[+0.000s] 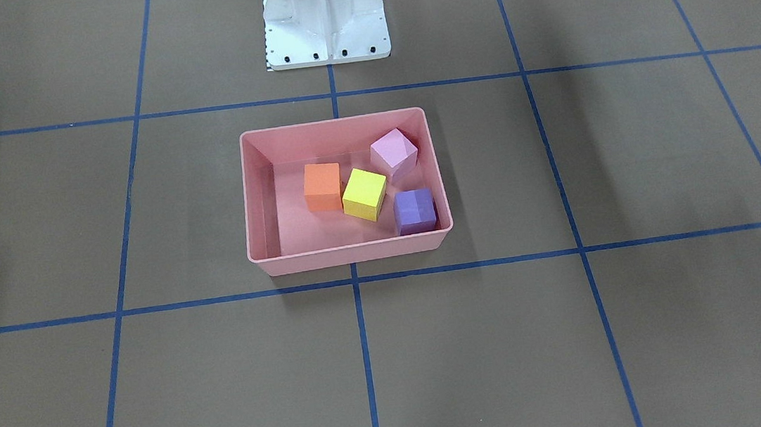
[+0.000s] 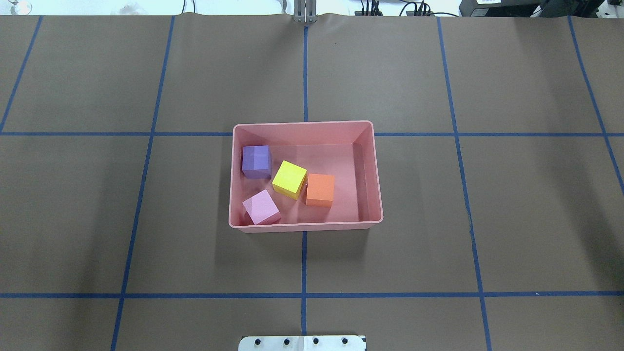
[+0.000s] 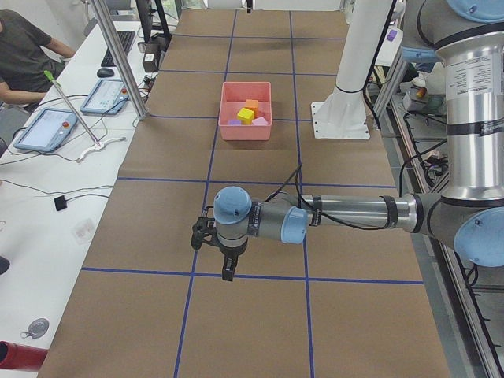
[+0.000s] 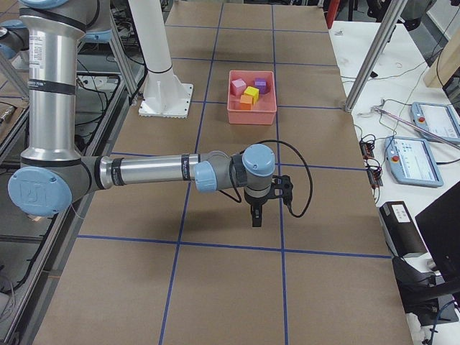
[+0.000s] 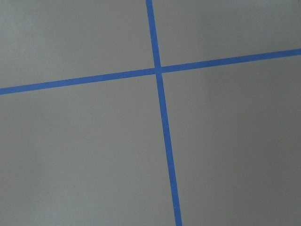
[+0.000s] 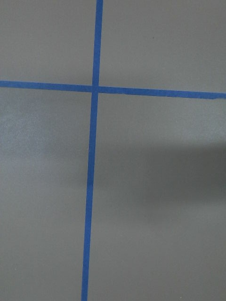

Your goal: Place blocks into pink bin with both arms

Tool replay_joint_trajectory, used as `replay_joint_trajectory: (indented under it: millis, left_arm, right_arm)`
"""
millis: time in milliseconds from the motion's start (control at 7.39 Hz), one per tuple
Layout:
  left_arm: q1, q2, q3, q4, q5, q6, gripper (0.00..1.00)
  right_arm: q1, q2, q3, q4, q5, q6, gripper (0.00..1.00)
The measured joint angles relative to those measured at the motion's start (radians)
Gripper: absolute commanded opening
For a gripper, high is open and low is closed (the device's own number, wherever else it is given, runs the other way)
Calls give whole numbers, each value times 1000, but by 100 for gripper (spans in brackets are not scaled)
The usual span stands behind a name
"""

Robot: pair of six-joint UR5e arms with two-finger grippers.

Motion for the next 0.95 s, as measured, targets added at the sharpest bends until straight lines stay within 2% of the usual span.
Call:
replay_joint_trajectory:
  millis: [406,947]
  left_arm:
    - [1,3,-2,15,-5,-96,99]
    - [2,4,-13,35,-17,-117,100]
  right_arm:
    - [-1,-1,-3,0,-2,-2,100]
    - [-6,1,-2,0,-1,0,100]
